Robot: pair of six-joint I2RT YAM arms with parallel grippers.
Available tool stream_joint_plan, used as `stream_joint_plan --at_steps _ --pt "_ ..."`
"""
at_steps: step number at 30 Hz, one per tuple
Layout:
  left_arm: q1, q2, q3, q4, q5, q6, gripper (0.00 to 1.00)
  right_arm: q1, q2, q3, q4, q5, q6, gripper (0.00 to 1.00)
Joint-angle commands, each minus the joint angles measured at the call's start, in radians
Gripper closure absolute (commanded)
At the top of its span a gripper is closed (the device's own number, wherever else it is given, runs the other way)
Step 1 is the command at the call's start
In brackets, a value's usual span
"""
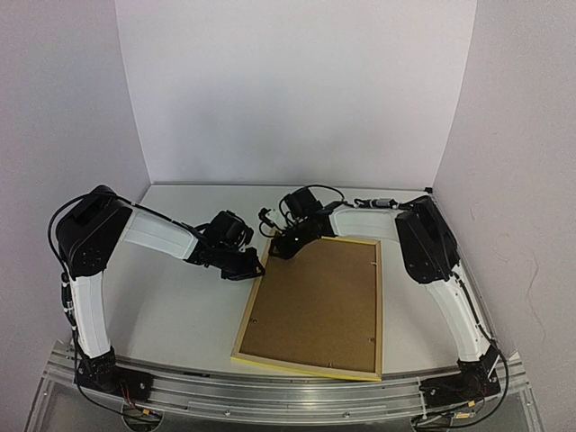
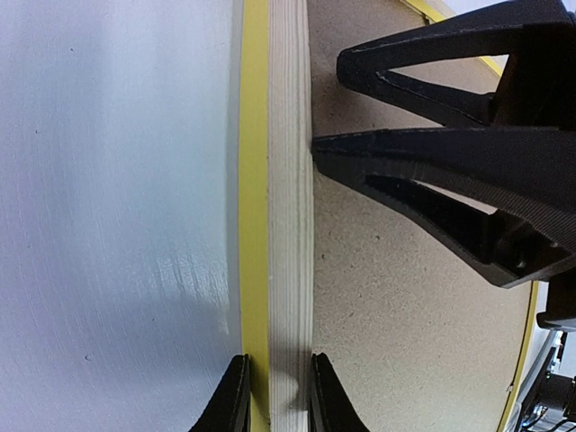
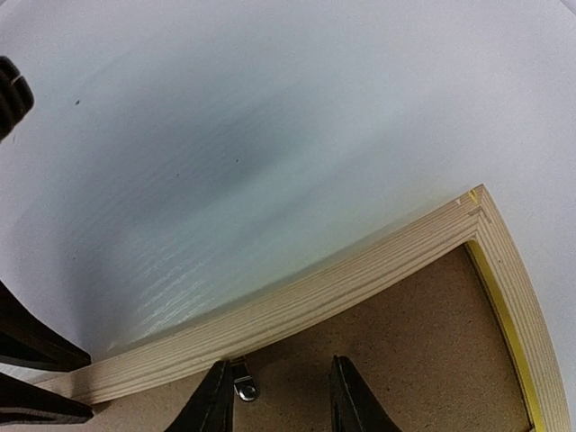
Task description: Take the photo out of the frame
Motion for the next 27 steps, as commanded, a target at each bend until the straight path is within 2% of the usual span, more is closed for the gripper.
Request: stream_joint_plan --at_steps 1,4,9,13,20,23,25,27 --pt "-0.037 0.032 -0.063 -0.163 0.127 -0.009 1.00 0.047 0.009 -0.042 -0.136 0.004 -0.072 0.67" --pt "-0.037 0.028 -0.076 -0.154 0.134 -0.005 1.00 0.048 0.005 -0.029 -0.136 -0.044 -0.067 0.72" --pt "-0.036 0.029 -0.089 -0.128 0.157 -0.004 1.00 0.048 0.036 0.026 -0.167 -0.296 -0.091 0.78" --pt "-0.037 0.026 -0.097 -0.116 0.166 -0.003 1.00 0.044 0.061 0.045 -0.204 -0.353 -0.095 0.81" --pt "-0.036 0.029 -0.101 -0.108 0.164 -0.009 1.00 0.045 0.117 0.122 -0.372 -0.448 -0.167 0.83" --pt "-0.036 0.028 -0.100 -0.116 0.152 -0.009 1.00 0.044 0.100 0.108 -0.379 -0.333 -0.139 0.84" --pt "-0.037 0.025 -0.103 -0.113 0.150 -0.010 1.00 0.043 0.085 0.131 -0.375 -0.139 -0.043 0.85" --pt "-0.037 0.023 -0.111 -0.105 0.153 -0.013 1.00 0.042 0.060 0.143 -0.342 0.008 0.049 0.81"
